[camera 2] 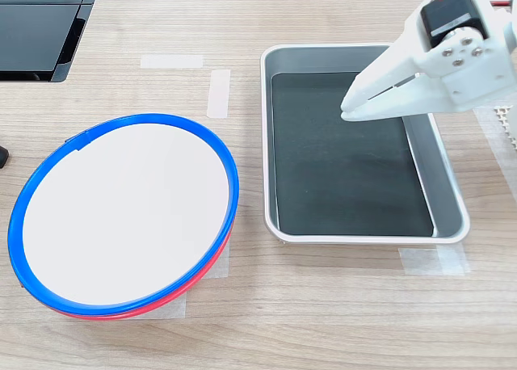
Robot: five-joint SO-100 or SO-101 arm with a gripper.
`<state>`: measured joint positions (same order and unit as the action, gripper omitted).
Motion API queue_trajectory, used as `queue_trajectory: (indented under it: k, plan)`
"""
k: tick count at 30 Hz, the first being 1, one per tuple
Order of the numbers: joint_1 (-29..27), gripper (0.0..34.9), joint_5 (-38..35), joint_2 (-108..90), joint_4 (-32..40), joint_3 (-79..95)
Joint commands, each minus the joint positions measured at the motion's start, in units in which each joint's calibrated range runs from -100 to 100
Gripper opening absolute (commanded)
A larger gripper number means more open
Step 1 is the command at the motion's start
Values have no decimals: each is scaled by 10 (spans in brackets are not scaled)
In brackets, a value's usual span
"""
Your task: Lift the stacked dish and set it down on the table.
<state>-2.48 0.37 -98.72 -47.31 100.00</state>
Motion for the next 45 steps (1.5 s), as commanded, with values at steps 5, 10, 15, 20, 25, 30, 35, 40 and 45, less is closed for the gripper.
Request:
queue_trajectory:
  k: [5,10,15,20,25,30,35,40,45]
  plan:
    - [-4,3,1,-3,-1,0]
    - [-4,3,1,-3,-1,0]
    - [-4,3,1,-3,-1,0]
    - [-4,3,1,-3,-1,0]
    - [-4,3,1,-3,-1,0]
    - [-4,3,1,-3,-1,0]
    - [-2,3,0,-3,-1,0]
    - [18,3,-2,-3,-3,0]
    - [48,19,-31,91,9,-75]
